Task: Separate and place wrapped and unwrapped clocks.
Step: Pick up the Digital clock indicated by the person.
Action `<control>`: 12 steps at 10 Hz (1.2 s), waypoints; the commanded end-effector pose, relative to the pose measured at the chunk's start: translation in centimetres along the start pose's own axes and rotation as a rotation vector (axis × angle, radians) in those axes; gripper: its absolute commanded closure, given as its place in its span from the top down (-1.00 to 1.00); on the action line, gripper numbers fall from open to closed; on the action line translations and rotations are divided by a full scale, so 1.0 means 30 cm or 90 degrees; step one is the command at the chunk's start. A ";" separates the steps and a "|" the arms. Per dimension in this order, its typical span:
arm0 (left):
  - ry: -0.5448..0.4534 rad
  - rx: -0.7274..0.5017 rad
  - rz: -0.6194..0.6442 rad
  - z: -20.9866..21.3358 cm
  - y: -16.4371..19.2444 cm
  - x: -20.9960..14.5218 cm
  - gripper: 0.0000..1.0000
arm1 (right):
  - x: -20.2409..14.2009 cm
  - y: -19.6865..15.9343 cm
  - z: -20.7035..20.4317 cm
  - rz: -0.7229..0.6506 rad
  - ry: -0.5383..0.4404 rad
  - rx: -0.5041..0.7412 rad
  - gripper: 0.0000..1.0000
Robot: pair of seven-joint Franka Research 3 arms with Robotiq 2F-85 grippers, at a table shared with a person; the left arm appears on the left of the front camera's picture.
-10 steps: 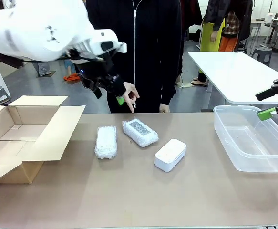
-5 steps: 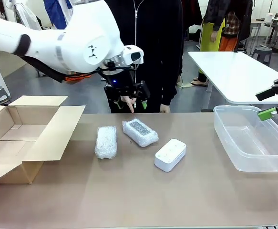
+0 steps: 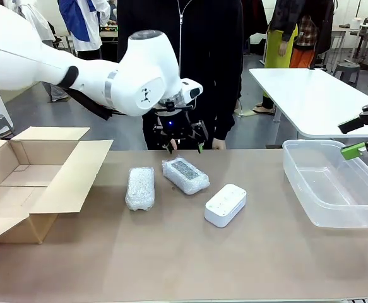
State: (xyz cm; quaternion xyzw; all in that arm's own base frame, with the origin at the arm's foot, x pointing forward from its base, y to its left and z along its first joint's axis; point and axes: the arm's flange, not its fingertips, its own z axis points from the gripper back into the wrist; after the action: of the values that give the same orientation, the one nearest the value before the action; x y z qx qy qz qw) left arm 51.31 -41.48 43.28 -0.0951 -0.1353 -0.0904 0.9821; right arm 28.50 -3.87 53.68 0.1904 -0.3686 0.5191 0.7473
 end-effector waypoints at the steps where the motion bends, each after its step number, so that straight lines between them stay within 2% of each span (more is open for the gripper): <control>1: -0.056 0.044 0.073 -0.047 -0.023 0.063 1.00 | 0.006 -0.010 -0.001 0.006 -0.019 0.013 1.00; 3: -0.104 0.098 0.163 -0.102 0.024 0.086 1.00 | 0.006 -0.010 -0.001 0.006 -0.019 0.013 1.00; 6: -0.065 0.107 0.236 -0.198 0.065 0.077 1.00 | 0.006 -0.010 -0.001 0.006 -0.019 0.013 1.00; 12: -0.055 0.102 0.225 -0.222 0.050 0.070 1.00 | 0.006 -0.010 -0.001 0.006 -0.019 0.013 1.00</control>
State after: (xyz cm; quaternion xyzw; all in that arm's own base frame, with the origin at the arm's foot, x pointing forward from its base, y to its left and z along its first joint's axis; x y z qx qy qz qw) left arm 54.95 -41.43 37.48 -0.0448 -0.1633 0.0902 0.9814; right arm 28.50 -3.87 53.68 0.1901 -0.3688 0.5196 0.7469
